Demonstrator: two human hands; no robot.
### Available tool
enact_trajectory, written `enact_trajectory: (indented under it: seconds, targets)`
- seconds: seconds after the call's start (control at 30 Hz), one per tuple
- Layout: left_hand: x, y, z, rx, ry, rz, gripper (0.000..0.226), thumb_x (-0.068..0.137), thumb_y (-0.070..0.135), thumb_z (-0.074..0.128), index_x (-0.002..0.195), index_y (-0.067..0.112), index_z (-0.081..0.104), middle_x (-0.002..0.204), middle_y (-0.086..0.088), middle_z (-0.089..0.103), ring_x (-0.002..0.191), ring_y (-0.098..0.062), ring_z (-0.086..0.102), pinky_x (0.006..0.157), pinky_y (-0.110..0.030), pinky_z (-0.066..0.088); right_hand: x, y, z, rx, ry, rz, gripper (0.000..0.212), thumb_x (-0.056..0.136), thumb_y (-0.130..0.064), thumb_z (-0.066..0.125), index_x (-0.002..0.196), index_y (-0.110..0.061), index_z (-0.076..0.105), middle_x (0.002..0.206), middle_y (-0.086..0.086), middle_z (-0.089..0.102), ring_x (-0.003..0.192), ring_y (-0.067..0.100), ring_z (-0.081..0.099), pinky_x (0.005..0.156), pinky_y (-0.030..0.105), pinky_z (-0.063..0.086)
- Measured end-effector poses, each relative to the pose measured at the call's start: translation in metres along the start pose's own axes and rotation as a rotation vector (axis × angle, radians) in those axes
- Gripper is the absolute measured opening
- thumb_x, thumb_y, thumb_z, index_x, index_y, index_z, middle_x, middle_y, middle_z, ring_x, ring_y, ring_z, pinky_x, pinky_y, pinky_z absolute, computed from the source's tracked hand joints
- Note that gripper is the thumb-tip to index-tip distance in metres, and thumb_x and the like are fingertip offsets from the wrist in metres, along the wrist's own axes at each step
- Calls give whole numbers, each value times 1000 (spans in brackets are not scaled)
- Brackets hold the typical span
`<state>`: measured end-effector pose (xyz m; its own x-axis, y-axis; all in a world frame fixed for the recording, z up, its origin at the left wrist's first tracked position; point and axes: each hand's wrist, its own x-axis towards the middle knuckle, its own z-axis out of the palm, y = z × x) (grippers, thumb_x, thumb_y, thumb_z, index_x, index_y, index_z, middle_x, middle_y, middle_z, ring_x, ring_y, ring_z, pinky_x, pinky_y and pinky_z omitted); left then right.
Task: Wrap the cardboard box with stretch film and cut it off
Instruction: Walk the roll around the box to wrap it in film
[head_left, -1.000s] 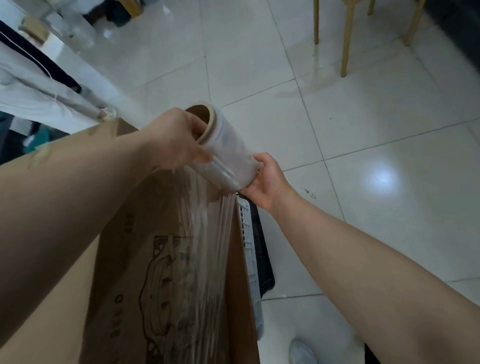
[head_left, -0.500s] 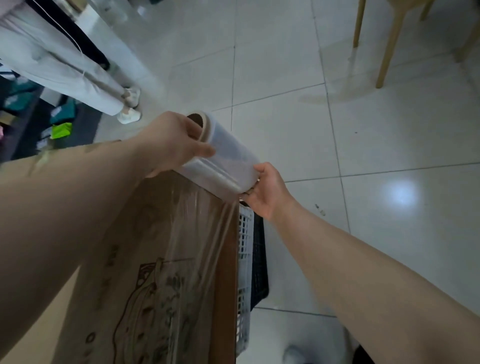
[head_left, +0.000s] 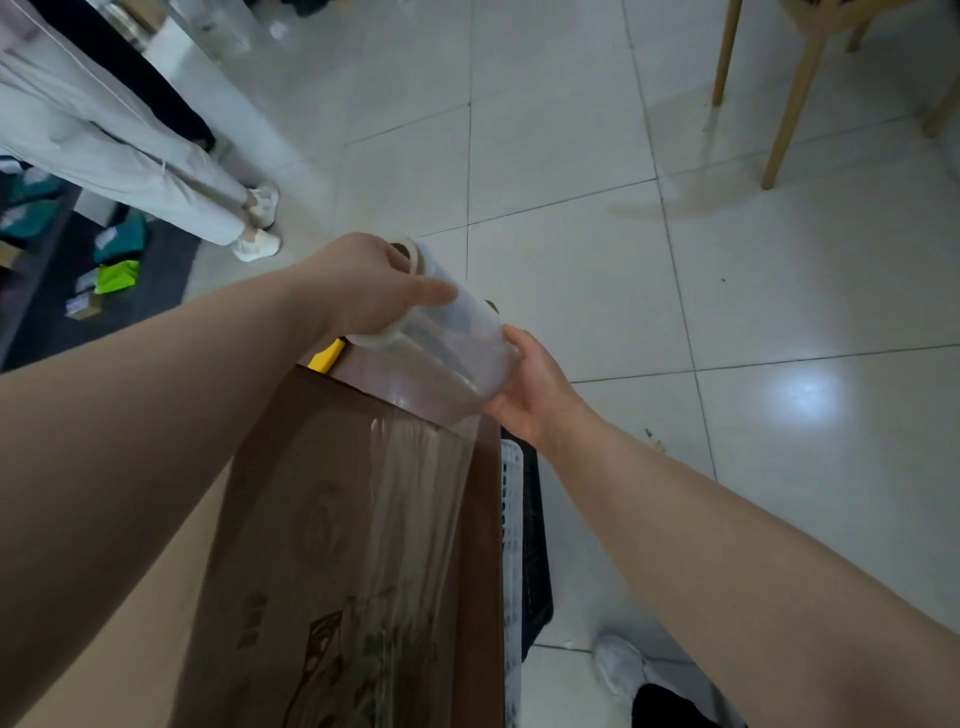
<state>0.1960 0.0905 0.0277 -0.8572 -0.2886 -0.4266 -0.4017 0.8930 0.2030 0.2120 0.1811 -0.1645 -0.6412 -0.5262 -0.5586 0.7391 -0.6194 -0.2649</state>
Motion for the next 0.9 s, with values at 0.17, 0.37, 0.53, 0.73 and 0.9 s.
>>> enact_trajectory:
  seconds: [0.17, 0.37, 0.53, 0.73, 0.9]
  targets:
    - [22, -4, -5, 131, 23, 4, 46, 78, 43, 72, 59, 10, 47, 59, -3, 42, 53, -16, 39, 47, -27, 29, 12, 2, 9, 26, -15, 32, 42, 99, -31, 37, 125, -5, 57, 109, 16, 63, 92, 26, 60, 78, 38, 48]
    - [39, -11, -20, 250, -25, 65, 36, 75, 29, 79, 87, -2, 65, 68, -9, 52, 59, -22, 46, 53, -27, 37, 37, -5, 23, -43, 23, 52, 43, 98, -25, 41, 134, -3, 51, 104, 12, 60, 95, 25, 59, 89, 39, 50]
    - [54, -23, -31, 266, -75, -26, 35, 63, 20, 80, 88, 0, 67, 71, -9, 53, 63, -22, 48, 59, -32, 43, 60, -14, 32, -64, -14, 103, 35, 102, -36, 40, 115, -14, 63, 111, 9, 68, 106, 26, 64, 96, 43, 51]
    - [72, -15, -32, 130, -34, -238, 54, 81, 52, 64, 92, -1, 59, 87, -12, 55, 84, -29, 55, 77, -36, 44, 78, -21, 43, -78, -31, 202, 42, 103, -33, 37, 128, -7, 57, 123, 15, 64, 106, 30, 61, 91, 43, 50]
    - [83, -14, -34, 25, 7, -330, 41, 84, 43, 66, 77, 4, 57, 70, -5, 47, 63, -20, 45, 55, -30, 33, 91, -27, 46, -122, -73, 282, 38, 100, -24, 38, 127, -5, 56, 111, 15, 63, 100, 28, 60, 80, 38, 51]
